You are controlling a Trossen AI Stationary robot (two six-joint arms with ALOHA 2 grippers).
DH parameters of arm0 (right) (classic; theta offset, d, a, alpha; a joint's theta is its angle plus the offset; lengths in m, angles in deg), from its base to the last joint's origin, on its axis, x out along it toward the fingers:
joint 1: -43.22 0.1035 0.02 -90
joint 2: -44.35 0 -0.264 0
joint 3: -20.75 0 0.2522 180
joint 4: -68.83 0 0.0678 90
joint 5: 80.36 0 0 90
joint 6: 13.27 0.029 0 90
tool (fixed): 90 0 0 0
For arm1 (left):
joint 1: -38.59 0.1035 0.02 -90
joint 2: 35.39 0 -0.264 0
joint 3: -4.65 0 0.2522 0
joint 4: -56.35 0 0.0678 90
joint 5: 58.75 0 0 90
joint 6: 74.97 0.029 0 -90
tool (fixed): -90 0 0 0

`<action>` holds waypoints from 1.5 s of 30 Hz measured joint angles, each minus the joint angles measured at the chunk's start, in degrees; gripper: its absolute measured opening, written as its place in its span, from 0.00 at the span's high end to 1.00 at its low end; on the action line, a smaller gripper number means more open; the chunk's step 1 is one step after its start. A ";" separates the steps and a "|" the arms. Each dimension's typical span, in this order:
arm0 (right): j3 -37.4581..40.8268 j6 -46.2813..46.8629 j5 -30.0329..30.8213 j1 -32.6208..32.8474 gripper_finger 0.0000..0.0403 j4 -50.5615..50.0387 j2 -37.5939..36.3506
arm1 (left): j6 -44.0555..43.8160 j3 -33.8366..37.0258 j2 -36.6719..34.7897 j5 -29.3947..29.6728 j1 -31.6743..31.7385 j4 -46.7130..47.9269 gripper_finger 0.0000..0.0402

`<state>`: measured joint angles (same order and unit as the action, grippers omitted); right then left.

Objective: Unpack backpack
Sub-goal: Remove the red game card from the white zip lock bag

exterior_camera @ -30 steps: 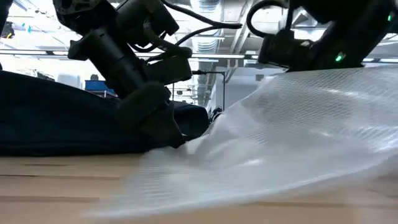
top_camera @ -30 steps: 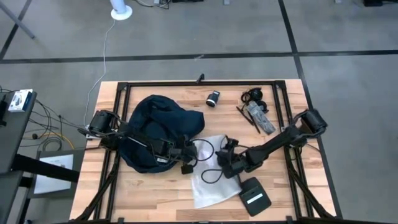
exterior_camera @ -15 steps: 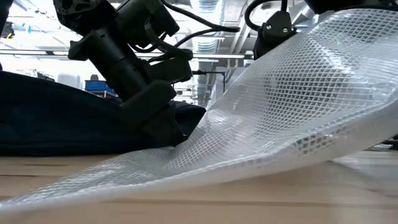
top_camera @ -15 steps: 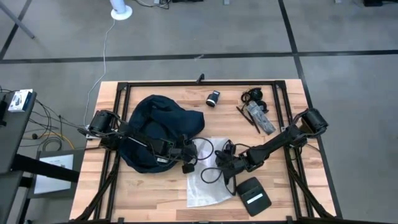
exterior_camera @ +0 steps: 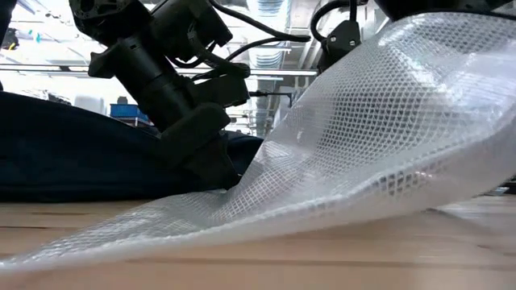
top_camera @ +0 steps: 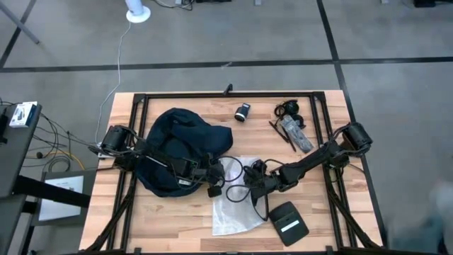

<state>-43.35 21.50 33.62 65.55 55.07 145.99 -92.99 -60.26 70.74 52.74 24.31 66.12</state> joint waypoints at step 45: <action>-0.20 -20.03 -18.79 -13.71 0.01 6.75 5.31 | 3.47 0.00 -0.09 -2.36 0.00 -0.79 1.00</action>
<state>-43.55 1.47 14.83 51.84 61.82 151.30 -89.52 -60.26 70.65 50.38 24.31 65.34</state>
